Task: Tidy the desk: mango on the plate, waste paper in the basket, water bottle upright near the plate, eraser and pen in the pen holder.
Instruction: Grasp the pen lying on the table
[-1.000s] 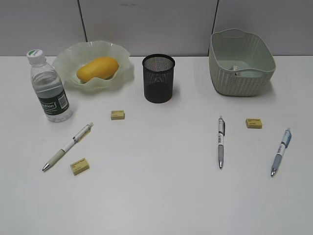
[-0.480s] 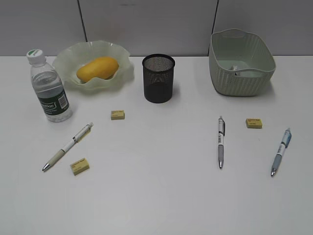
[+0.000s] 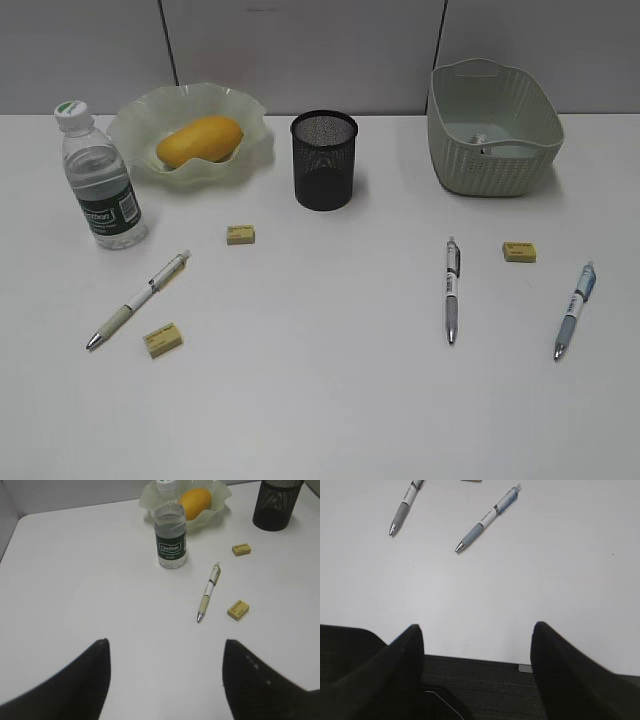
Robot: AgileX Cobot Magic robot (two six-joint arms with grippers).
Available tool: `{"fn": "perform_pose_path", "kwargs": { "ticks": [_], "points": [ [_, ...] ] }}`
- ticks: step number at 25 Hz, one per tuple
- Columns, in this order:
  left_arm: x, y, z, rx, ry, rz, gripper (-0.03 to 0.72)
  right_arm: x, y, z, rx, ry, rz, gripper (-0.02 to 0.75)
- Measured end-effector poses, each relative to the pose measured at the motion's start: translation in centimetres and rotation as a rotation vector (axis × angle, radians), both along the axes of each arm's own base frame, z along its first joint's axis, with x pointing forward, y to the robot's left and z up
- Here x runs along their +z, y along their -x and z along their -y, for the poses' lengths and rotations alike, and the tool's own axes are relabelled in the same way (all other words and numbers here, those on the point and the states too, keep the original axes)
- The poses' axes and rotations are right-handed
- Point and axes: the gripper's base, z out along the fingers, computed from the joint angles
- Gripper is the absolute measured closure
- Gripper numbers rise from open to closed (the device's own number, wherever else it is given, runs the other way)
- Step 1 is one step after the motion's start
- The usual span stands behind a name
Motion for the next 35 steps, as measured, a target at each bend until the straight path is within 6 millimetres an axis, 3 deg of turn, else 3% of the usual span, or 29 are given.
{"fn": "perform_pose_path", "kwargs": {
  "ticks": [4,8,14,18,26,35],
  "points": [
    [0.0,0.0,0.0,0.000,0.000,0.000,0.157,0.2,0.0,0.0,0.000,-0.001,0.004,0.207],
    [0.0,0.0,0.0,0.000,0.000,0.000,0.157,2.0,-0.6,-0.1,-0.001,-0.002,0.044,0.207],
    [0.0,0.0,0.0,0.000,0.000,0.000,0.157,3.3,-5.1,-0.9,0.001,0.004,0.038,0.207],
    [0.0,0.0,0.0,0.000,0.000,0.000,0.157,1.8,-9.3,-1.8,0.004,0.004,-0.029,0.207],
    [0.0,0.0,0.0,0.000,0.000,0.000,0.157,-3.2,-16.5,-3.5,-0.090,-0.045,-0.346,0.207],
    [0.0,0.0,0.0,0.000,0.000,0.000,0.157,-8.1,-22.4,-4.6,-0.183,-0.048,-0.560,0.207]
  ]
}}
